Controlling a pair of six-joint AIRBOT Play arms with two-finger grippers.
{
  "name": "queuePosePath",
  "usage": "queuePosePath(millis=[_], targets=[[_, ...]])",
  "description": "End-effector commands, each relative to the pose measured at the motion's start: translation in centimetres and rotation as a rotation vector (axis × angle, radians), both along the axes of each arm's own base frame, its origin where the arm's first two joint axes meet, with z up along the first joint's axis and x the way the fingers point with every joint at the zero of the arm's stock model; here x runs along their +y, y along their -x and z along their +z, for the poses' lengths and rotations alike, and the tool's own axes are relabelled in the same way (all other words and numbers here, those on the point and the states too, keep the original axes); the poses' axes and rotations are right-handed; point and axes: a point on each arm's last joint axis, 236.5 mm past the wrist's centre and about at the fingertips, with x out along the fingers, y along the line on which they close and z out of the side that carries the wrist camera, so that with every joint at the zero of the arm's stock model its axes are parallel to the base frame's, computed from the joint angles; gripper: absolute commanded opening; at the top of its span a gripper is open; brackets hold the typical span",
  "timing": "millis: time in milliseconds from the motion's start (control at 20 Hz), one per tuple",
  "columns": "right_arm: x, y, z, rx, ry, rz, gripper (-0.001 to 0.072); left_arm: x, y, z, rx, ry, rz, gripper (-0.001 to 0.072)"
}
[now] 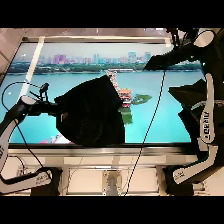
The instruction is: Fold the clothes and pants, and hang the long-sleeved shirts on hangers.
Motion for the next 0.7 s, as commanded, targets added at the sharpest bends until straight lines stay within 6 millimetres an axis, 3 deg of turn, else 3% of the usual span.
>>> queuePosePath(millis=[0,50,100,150,250,400,550,650], targets=[[0.0,0.1,0.0,0.002,0.001,0.004,0.0431,-1.5,-0.5,-1.3,0.018,0.046,-0.02,0.0646],[0.0,0.1,0.0,0.001,0.001,0.004,0.0431,-1.8,-0.5,-1.6,0.023,0.044,-0.026,0.0543],[0.0,0.1,0.0,0.002,0.001,0.004,0.0431,-1.9,-0.7,-1.7,0.014,0.036,-0.026,0.0344],[0.1,0.1,0.0,0.003,0.0,0.003,0.0431,-1.9,-1.0,-1.5,0.003,0.031,-0.028,0.0069],[0.1,0.6,-0.2,0.02,0.004,0.012,0.0431,-1.2,-1.7,-0.1,-0.044,0.0,-0.039,0.0039],[-0.3,1.8,-0.8,0.069,0.03,0.037,0.0431,2.3,-1.9,4.1,-0.119,-0.094,-0.02,0.0039],[-0.3,1.6,-0.8,0.061,0.03,0.031,0.043,5.5,0.8,7.3,-0.119,-0.173,-0.008,0.0039],[-0.3,1.5,-0.8,0.06,0.029,0.032,0.043,7.1,2.8,8.0,-0.073,-0.226,0.012,0.0039]])
